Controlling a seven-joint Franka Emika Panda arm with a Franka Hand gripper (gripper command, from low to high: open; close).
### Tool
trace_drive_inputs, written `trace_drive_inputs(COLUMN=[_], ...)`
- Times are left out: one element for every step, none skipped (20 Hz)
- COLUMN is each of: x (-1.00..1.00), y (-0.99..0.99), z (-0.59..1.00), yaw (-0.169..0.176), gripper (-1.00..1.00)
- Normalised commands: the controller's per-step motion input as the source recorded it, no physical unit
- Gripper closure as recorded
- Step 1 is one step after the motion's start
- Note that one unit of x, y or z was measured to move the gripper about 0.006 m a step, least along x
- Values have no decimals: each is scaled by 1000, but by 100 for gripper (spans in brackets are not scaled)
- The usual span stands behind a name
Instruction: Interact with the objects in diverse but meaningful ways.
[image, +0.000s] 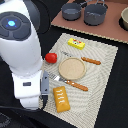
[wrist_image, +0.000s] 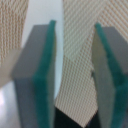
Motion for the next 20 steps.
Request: trace_drive_inputs(x=[-197,-137,-100,-80,-91,-80,-54,-71,-80,-66,-60,-6,0,0,0,0,-17,-86,-203,-269], y=[151,180,257,283,291,280,283,266,214,189,206,271,326,334,337,317,280,226,174,140], z=[211,143,71,0,0,-3,-63,-117,-194,-234,-269,-280,-294,-300,-320,-343,-371,-414,-460,-434], yaw=[0,0,0,0,0,0,0,0,0,-5,-15,-27,-34,-36,-36,-40,-47,-62,-85,-95], gripper=[-100,-100,-100,-100,-100,-100,-100,-100,-100,-100,-100,-100,-100,-100,-100,-100,-100,-100,-100,-100])
